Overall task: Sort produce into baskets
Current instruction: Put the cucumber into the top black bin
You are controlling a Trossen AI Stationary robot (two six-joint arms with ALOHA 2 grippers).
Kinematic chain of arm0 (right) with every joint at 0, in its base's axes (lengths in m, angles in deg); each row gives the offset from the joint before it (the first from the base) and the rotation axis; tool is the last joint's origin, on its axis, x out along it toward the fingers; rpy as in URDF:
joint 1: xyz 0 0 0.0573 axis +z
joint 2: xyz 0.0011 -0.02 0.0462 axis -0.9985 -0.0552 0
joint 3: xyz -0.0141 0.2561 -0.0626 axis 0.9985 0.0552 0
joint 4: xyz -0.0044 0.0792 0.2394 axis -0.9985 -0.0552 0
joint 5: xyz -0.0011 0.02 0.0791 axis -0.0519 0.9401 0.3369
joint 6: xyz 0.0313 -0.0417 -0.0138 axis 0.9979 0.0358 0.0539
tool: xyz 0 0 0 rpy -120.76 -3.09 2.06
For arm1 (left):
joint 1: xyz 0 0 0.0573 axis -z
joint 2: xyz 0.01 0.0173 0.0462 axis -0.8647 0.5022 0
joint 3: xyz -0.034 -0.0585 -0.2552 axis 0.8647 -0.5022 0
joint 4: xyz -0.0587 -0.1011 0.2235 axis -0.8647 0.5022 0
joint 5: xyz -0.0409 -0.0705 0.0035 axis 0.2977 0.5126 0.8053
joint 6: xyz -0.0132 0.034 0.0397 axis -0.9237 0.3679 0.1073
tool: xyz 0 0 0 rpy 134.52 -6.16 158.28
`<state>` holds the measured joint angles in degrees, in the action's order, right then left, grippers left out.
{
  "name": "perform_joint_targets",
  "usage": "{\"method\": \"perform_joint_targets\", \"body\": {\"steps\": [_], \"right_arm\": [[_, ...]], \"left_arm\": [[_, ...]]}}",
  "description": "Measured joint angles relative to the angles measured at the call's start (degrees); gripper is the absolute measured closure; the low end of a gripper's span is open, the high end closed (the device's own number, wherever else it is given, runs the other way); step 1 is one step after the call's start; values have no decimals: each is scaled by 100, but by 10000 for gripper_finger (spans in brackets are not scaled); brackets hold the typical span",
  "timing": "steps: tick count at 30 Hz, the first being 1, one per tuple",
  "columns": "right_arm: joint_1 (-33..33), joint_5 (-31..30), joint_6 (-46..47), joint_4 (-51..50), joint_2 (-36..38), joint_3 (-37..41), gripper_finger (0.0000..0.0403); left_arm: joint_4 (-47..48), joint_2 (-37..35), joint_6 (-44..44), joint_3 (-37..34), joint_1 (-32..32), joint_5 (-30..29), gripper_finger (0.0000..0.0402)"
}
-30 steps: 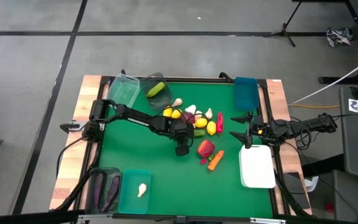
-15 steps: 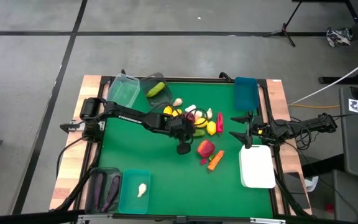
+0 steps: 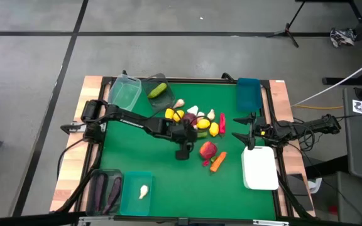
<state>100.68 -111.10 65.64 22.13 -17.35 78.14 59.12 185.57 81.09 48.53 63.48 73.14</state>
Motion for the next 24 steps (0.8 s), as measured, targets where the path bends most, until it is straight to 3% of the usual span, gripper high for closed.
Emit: {"method": "perform_joint_targets", "body": {"steps": [7, 24], "right_arm": [[0, 4, 0, -4, 0, 0, 27], [2, 94, 0, -24, 3, 0, 27]], "left_arm": [[158, 179, 203, -2, -173, -576, 128], [224, 672, 124, -7, -328, -283, 121]]}}
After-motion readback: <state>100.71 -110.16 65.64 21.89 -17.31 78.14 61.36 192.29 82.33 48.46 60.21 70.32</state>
